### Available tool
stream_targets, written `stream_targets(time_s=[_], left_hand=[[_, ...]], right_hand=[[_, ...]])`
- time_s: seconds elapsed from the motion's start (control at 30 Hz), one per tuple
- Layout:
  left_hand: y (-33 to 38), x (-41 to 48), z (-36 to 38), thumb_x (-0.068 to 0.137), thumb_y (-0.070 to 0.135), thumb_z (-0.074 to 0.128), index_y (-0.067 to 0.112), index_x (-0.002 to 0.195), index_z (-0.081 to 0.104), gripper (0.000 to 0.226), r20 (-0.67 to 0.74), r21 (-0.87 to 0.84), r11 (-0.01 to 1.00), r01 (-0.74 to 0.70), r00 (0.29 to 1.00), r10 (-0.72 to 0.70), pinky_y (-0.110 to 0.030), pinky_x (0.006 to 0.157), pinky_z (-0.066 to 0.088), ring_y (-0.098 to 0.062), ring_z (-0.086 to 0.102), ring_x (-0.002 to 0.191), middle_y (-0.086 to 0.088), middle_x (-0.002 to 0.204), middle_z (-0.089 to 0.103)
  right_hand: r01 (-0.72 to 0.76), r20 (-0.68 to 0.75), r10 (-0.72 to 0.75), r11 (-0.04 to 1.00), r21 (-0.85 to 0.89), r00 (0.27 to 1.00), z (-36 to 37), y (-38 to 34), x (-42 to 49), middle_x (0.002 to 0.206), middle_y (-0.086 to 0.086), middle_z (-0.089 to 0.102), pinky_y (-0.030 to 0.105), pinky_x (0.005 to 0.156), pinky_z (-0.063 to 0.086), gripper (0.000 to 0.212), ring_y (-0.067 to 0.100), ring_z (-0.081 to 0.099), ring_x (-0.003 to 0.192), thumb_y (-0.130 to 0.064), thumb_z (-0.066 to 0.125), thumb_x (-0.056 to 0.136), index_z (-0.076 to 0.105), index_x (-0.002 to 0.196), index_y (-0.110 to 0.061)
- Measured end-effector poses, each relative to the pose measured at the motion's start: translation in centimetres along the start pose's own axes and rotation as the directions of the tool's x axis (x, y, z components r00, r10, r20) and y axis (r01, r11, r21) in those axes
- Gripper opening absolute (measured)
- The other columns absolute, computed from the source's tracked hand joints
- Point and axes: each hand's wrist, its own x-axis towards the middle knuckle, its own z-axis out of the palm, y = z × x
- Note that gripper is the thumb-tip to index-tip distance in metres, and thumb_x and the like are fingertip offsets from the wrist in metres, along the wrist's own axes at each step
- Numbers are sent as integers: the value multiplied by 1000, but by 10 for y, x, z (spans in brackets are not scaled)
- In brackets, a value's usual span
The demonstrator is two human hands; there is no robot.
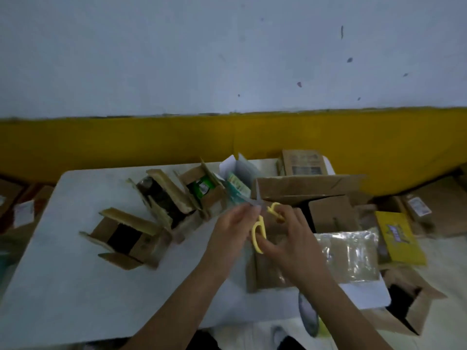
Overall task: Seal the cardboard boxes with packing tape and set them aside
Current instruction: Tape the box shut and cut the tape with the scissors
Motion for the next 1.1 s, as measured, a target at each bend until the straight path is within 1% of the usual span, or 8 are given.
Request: stream_targets(time_s=[0.1,0.2,0.37,0.47,0.67,0.93,1.03,1.1], left_hand=[[-26,-25,43,104,27,41,16,101,71,32,-161,-23,1000,-13,987,9,-29,76,56,-17,70,87,-4,93,74],[-74,-59,92,101,26,46,17,87,67,27,-380,115,983,145,920,-92,-26,68,52,-19,66,76,-4,78,69],[-124,-96,173,90,42,63,20,94,50,26,-417,183,882,434,847,-330,-25,66,47,-12,59,73,2,79,61],[-132,-94,202,89,39,66,27,92,39,30,-384,186,869,459,848,-366,-25,70,46,-1,52,71,10,82,53],[-145,-82,212,88,16,69,18,127,33,53,-409,-145,931,336,836,-366,-45,59,60,-28,70,61,-14,80,71],[-144,-93,210,95,9,59,12,132,35,44,-239,-273,898,345,880,-410,-29,51,54,-24,63,50,-21,84,72],[-146,-99,209,97,10,57,7,126,46,32,-187,-266,908,323,907,-377,-28,52,54,-24,63,53,-22,91,72],[-149,-101,205,94,11,60,7,125,50,32,-176,-279,906,319,910,-375,-31,57,55,-26,65,58,-22,94,73]], right_hand=[[37,-51,-38,999,-31,998,-34,47,-8,111,-14,46,25,71,48,65,4,53,95,-66,61,68,49,122,-32],[93,1,-94,994,-64,996,-61,93,-17,112,-11,45,27,74,47,69,11,52,97,-67,59,70,48,126,-29],[170,85,-161,979,-115,983,-83,142,-26,123,0,44,36,85,46,82,23,45,109,-71,52,68,44,132,-22],[200,68,-199,980,7,978,-77,165,-29,122,3,42,44,86,51,76,26,47,108,-62,59,72,40,133,-22],[332,68,-329,942,-45,942,-70,186,-27,123,7,50,38,90,44,71,25,48,108,-62,56,76,48,130,-17],[404,93,-394,872,-276,915,-60,186,-25,110,7,59,39,88,46,64,27,52,101,-66,50,79,55,122,-18],[299,297,-262,950,-87,918,-77,178,-17,116,2,59,35,90,44,61,25,54,108,-65,56,80,56,124,-23],[205,510,-198,978,42,837,-112,172,-16,105,4,65,32,80,45,52,25,62,99,-64,56,85,63,114,-22]])
